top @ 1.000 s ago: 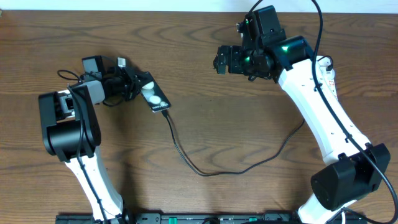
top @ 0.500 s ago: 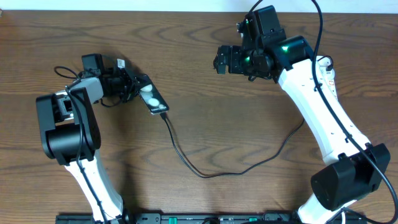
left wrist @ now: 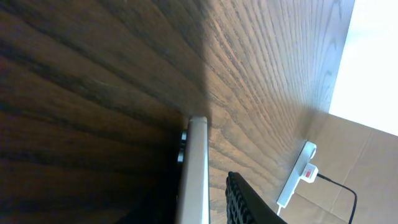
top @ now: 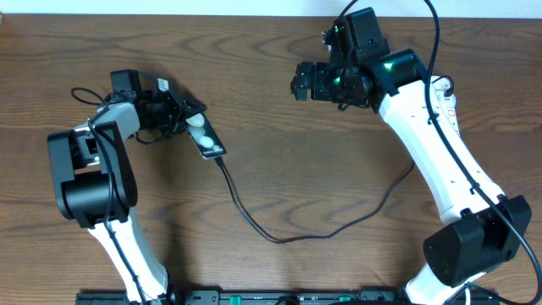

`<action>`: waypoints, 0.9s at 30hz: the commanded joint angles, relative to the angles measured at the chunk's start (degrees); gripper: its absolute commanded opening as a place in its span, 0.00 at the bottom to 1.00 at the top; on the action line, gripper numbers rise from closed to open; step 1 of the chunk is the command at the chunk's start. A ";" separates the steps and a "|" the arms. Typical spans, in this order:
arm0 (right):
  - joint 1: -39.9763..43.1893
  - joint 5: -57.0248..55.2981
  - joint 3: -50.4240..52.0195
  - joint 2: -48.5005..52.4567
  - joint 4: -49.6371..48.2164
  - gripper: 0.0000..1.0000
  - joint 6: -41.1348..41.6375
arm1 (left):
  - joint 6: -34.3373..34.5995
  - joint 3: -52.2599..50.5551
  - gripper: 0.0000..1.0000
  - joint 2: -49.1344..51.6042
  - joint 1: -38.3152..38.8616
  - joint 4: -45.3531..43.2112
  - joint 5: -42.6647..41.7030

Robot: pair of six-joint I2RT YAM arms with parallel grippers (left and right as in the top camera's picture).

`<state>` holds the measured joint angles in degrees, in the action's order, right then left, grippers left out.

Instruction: Plug charger to phone and switch on socket

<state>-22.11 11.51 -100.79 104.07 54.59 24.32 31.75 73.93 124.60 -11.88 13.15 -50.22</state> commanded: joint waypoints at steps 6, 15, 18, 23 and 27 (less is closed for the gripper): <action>-0.50 -0.61 -1.09 -1.66 0.09 0.99 0.07 | 0.81 -4.81 0.39 7.21 -0.90 3.54 20.06; -0.50 -0.59 -1.09 -1.66 0.09 0.99 0.07 | 0.81 -4.81 0.57 7.21 -0.90 5.29 21.40; -0.50 -0.61 -1.09 -1.66 0.07 0.99 0.07 | 0.81 -4.81 0.60 7.21 -0.90 5.73 21.44; -0.50 -0.61 -1.09 -1.66 0.07 0.99 0.07 | 0.85 -4.81 0.68 7.21 -0.90 7.91 24.63; -0.50 -0.61 -1.09 -1.66 0.00 0.99 0.07 | 0.83 -4.81 0.69 7.21 -0.90 10.67 28.24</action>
<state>-22.11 11.51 -100.79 104.07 54.59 24.32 31.94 75.29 122.69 -11.77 18.61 -47.70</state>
